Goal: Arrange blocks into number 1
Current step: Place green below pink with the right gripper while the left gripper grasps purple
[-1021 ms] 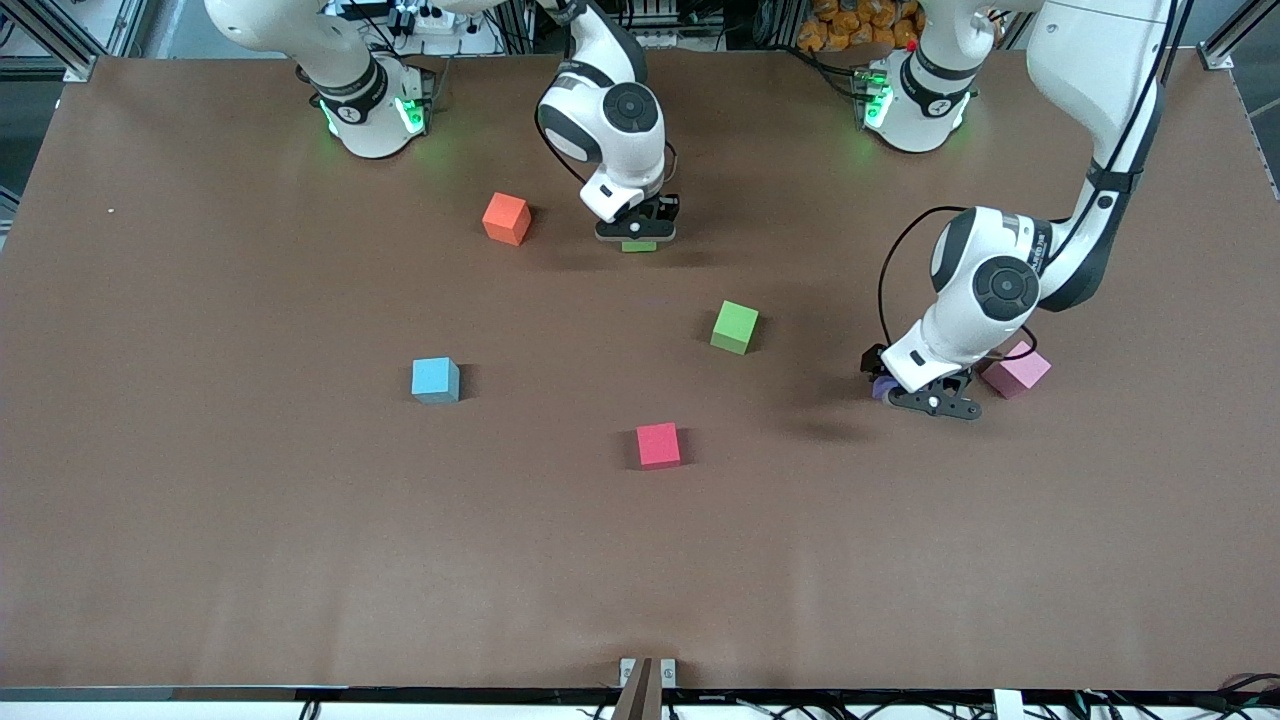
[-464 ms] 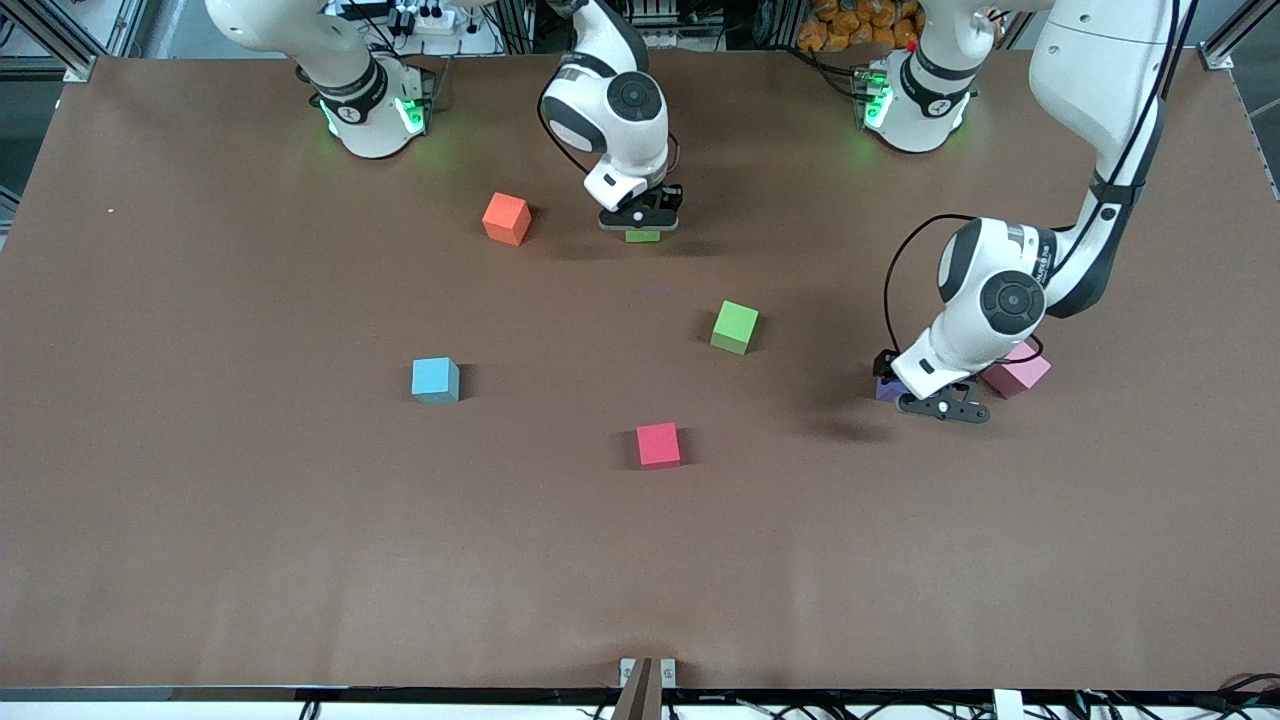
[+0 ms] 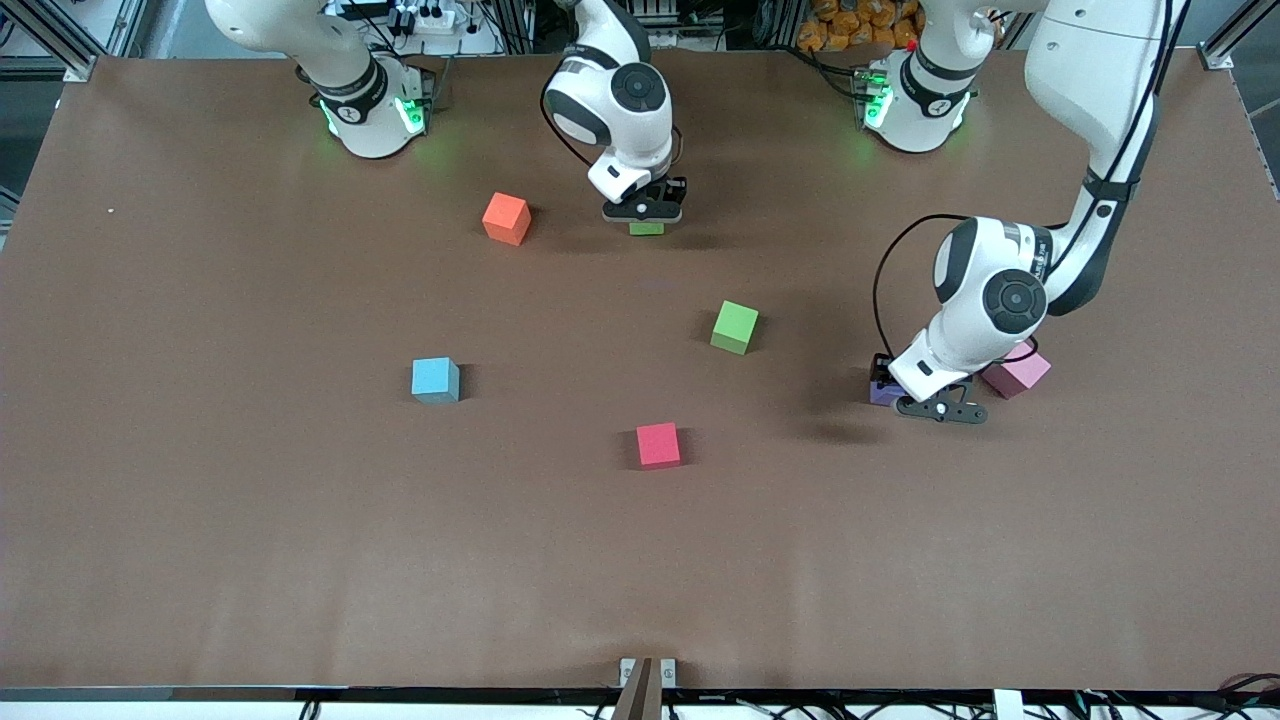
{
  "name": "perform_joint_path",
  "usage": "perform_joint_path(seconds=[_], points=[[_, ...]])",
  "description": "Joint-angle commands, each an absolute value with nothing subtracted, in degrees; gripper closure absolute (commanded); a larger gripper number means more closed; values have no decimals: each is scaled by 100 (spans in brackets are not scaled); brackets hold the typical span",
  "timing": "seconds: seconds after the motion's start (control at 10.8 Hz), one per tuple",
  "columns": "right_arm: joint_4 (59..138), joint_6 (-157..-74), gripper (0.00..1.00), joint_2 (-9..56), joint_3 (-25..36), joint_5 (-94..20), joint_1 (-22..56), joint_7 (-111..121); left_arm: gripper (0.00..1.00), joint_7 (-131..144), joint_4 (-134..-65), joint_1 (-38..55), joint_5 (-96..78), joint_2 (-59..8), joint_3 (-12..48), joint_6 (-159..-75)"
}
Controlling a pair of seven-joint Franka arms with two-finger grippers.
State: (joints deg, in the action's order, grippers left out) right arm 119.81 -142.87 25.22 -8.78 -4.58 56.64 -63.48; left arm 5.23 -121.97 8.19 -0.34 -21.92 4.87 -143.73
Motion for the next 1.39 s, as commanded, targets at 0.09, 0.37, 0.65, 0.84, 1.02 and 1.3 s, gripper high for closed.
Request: perform_joint_path(seconds=[0.09,0.37,0.65,0.84,1.02,1.3], points=[[12199,-14142,86,2241,-879,-598,5704,-6425,100,483,-12243,1072,-798,-1688,439,-14028],[12190,-14098,57,2232,-879,-598,5704,-6425,100,536,-12243,1160,-1360,-1521,466,-13870],[12164,-14106,0,2224,-870,-598,5818,-6741,100,773,-12243,1143,-1494,-1380,466,-13659],[12173,-14089,0,2084,-861,-598,5757,-6741,100,861,-12243,1143,-1503,-1371,466,-13650],[12129,-14010,0,1934,-809,-589,5408,-6619,100,1159,-12208,1204,-1494,-1231,510,-13589],[11989,-13905,0,1802,-800,-545,4556,-6075,100,2219,-11577,1222,-1494,-1178,1078,-12729]])
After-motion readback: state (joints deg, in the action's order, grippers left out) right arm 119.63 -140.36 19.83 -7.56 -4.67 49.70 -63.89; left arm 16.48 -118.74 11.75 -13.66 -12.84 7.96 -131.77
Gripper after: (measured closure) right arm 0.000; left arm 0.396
